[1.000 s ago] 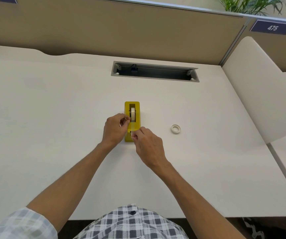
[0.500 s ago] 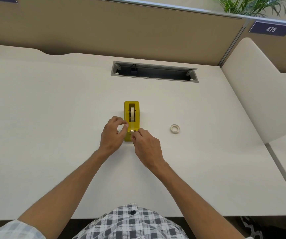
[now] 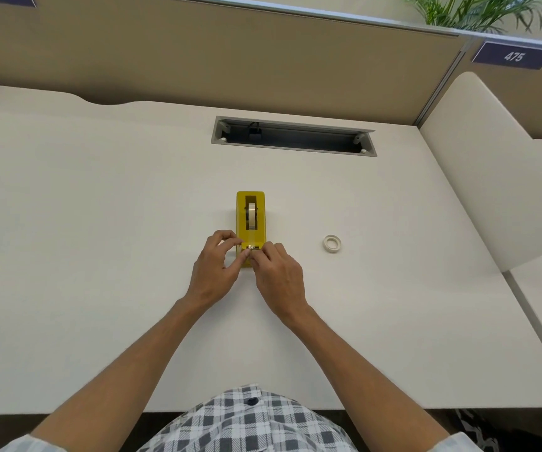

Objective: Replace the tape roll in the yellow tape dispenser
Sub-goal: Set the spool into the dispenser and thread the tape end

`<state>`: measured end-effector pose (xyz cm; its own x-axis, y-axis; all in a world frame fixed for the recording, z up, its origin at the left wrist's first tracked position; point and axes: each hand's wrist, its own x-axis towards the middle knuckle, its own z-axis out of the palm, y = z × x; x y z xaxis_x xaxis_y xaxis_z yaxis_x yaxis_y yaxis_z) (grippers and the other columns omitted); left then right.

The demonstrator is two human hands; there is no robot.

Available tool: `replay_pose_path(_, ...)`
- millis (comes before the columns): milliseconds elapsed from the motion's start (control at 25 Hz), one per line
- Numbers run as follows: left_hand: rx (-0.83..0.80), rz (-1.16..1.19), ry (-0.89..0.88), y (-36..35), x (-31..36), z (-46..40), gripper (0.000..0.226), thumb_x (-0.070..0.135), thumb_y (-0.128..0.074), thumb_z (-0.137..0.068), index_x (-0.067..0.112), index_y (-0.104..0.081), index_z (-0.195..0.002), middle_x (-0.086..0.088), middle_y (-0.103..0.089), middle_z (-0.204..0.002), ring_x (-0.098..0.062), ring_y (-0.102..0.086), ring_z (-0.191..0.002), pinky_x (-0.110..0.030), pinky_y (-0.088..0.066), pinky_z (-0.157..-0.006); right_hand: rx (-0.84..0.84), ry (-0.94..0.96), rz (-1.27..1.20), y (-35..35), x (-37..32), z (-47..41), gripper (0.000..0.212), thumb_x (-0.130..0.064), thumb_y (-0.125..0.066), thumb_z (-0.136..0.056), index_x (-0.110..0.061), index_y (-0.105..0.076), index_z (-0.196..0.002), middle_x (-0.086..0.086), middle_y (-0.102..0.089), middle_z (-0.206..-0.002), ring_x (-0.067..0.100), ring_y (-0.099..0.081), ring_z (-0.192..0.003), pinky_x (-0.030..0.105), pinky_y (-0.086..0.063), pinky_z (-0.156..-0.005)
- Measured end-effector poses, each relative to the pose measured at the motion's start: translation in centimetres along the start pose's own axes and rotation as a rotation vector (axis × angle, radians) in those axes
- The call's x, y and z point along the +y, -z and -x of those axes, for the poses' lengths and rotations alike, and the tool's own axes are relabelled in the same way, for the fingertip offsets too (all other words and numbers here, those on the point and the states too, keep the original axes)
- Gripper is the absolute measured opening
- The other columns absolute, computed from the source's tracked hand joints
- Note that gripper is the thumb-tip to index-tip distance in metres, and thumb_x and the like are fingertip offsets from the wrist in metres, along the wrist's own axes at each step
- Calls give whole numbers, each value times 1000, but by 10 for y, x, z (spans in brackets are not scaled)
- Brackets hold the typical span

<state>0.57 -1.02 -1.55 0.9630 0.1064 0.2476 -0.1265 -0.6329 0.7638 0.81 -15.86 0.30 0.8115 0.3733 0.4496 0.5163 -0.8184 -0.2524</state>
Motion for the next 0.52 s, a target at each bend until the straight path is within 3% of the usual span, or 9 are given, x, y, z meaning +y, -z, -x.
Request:
replay_pose_path(360, -7, -195, -70, 0, -1, 5, 36, 37, -59, -92, 13, -61, -118, -3, -56, -123, -18, -63, -96, -34, -59, -68, 24, -4, -12, -4, 4, 7, 4, -14, -72, -86, -11, -70, -88, 4, -65, -81, 17, -57, -66, 29, -51, -48)
replay_pose_path(520, -8, -220, -79, 1, 2, 5, 36, 36, -62, -90, 12, -62, -116, -3, -58, -118, -18, -64, -91, -32, -58, -65, 78, -20, -79, -1, 5, 9, 12, -18, -71, -85, -10, -66, -93, 5, -65, -88, 18, -60, -67, 24, -49, -49)
